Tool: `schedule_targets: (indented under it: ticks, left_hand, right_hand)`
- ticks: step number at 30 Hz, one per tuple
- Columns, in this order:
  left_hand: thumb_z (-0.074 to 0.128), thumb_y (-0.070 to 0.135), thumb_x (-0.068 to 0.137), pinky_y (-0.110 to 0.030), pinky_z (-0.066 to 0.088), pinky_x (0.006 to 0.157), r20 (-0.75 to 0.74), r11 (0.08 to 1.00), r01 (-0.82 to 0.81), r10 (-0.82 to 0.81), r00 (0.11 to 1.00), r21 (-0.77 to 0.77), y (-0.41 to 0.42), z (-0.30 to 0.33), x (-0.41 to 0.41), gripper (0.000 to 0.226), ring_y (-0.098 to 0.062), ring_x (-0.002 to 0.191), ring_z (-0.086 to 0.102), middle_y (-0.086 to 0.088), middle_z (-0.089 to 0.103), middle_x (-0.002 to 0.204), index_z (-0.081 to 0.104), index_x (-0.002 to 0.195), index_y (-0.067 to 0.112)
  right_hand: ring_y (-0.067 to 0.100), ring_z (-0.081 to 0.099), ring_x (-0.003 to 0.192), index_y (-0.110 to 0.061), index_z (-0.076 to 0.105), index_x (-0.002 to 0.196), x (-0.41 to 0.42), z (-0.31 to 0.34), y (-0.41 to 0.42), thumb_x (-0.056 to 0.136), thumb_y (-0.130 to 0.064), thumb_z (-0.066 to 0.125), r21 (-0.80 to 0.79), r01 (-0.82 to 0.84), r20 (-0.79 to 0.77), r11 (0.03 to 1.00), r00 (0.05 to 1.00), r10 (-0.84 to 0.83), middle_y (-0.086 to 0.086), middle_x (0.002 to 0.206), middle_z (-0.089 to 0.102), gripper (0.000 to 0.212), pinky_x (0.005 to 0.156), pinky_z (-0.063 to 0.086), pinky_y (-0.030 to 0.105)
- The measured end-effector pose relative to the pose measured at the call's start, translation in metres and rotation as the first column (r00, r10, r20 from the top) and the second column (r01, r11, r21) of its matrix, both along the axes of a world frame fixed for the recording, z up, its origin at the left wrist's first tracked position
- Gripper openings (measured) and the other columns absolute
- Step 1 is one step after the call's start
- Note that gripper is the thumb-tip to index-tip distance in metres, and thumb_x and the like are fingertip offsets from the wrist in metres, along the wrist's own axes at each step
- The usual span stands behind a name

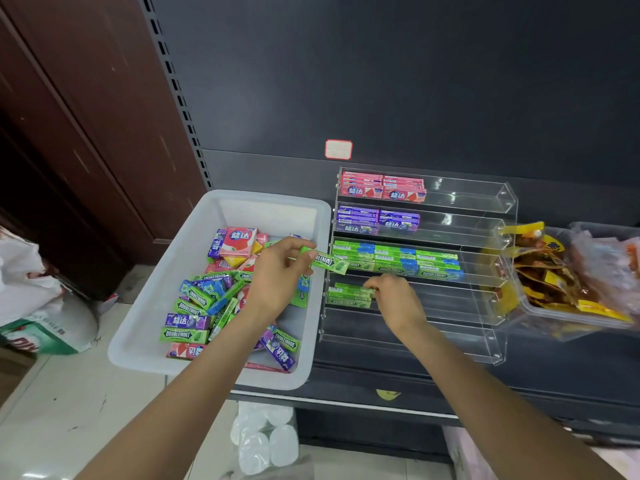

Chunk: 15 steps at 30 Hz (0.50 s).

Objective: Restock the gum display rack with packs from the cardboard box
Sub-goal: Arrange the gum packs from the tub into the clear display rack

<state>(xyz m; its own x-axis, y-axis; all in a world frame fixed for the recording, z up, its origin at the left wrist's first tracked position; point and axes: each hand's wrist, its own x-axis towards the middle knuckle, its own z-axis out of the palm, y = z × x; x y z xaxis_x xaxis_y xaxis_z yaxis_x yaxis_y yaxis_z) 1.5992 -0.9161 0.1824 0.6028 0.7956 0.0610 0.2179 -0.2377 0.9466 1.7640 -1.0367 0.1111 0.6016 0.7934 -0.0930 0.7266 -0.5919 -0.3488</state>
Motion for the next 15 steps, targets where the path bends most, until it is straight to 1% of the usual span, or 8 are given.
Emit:
schedule_targets:
  ticks: [2, 5, 7, 10, 12, 14, 15]
  left_hand:
    - [0.060, 0.017, 0.090, -0.033, 0.055, 0.078, -0.003, 1.000, 0.001, -0.001, 1.000, -0.004, 0.001, -0.001, -0.003, 0.008, -0.016, 0.071, 0.068, 0.001, 0.066, 0.079, 0.065, 0.096, 0.020]
    - [0.060, 0.019, 0.090, -0.028, 0.054, 0.075, -0.020, 1.000, -0.004, 0.004, 1.000, 0.008, 0.002, -0.001, -0.006, 0.010, -0.008, 0.066, 0.067, -0.001, 0.068, 0.082, 0.066, 0.099, 0.018]
    - [0.060, 0.019, 0.090, -0.025, 0.053, 0.073, -0.020, 1.000, -0.003, 0.003, 1.000, 0.007, 0.002, -0.001, -0.006, 0.010, -0.008, 0.066, 0.067, 0.000, 0.067, 0.082, 0.065, 0.099, 0.018]
    - [0.060, 0.018, 0.090, -0.021, 0.052, 0.070, -0.017, 1.000, 0.006, -0.006, 1.000, 0.008, 0.003, -0.001, -0.003, 0.009, -0.011, 0.068, 0.067, 0.003, 0.066, 0.078, 0.065, 0.097, 0.019]
    - [0.061, 0.018, 0.090, -0.016, 0.050, 0.066, -0.017, 1.000, 0.018, -0.018, 1.000, 0.015, 0.002, -0.002, 0.000, 0.007, -0.005, 0.064, 0.065, 0.006, 0.064, 0.074, 0.064, 0.095, 0.022]
    - [0.061, 0.018, 0.090, -0.018, 0.050, 0.066, -0.015, 1.000, 0.028, -0.028, 1.000, 0.014, 0.000, -0.004, 0.003, 0.007, 0.000, 0.060, 0.064, 0.008, 0.063, 0.071, 0.063, 0.093, 0.024]
    - [0.061, 0.018, 0.090, -0.021, 0.051, 0.068, -0.009, 0.999, 0.032, -0.032, 0.999, 0.002, -0.001, -0.005, 0.004, 0.007, -0.002, 0.060, 0.064, 0.007, 0.063, 0.070, 0.063, 0.093, 0.023]
  right_hand:
    - [0.027, 0.063, 0.097, -0.016, 0.062, 0.122, -0.003, -0.001, 0.004, 0.087, 0.015, 0.043, 0.033, -0.039, -0.047, 0.999, 0.998, 0.040, 0.010, 0.120, 0.061, 0.051, 0.085, 0.053, 0.039]
    - [0.026, 0.061, 0.105, -0.015, 0.061, 0.123, -0.003, 0.004, 0.005, 0.090, 0.010, 0.041, 0.043, -0.048, -0.102, 0.998, 0.993, 0.052, 0.009, 0.127, 0.058, 0.046, 0.090, 0.051, 0.039]
    - [0.024, 0.060, 0.106, -0.017, 0.060, 0.124, -0.003, 0.009, 0.004, 0.092, 0.005, 0.040, 0.031, -0.043, -0.109, 0.999, 0.993, 0.046, 0.007, 0.129, 0.057, 0.044, 0.088, 0.052, 0.039]
    - [0.022, 0.062, 0.103, -0.021, 0.060, 0.124, -0.004, 0.016, 0.000, 0.094, -0.002, 0.042, 0.045, -0.027, -0.085, 0.999, 0.996, 0.031, 0.004, 0.128, 0.060, 0.040, 0.083, 0.054, 0.039]
    - [0.020, 0.062, 0.104, -0.022, 0.060, 0.124, -0.004, 0.019, -0.004, 0.095, -0.006, 0.044, 0.057, -0.026, -0.083, 0.998, 0.996, 0.030, 0.001, 0.127, 0.061, 0.037, 0.083, 0.054, 0.038]
    - [0.018, 0.062, 0.105, -0.021, 0.062, 0.123, -0.002, 0.023, -0.009, 0.095, -0.008, 0.046, 0.108, -0.006, -0.118, 0.994, 0.993, 0.018, 0.000, 0.124, 0.063, 0.034, 0.086, 0.053, 0.036]
    - [0.017, 0.062, 0.105, -0.020, 0.062, 0.121, -0.002, 0.026, -0.011, 0.095, -0.009, 0.048, 0.169, 0.018, -0.163, 0.985, 0.987, 0.009, -0.001, 0.121, 0.064, 0.032, 0.088, 0.052, 0.031]
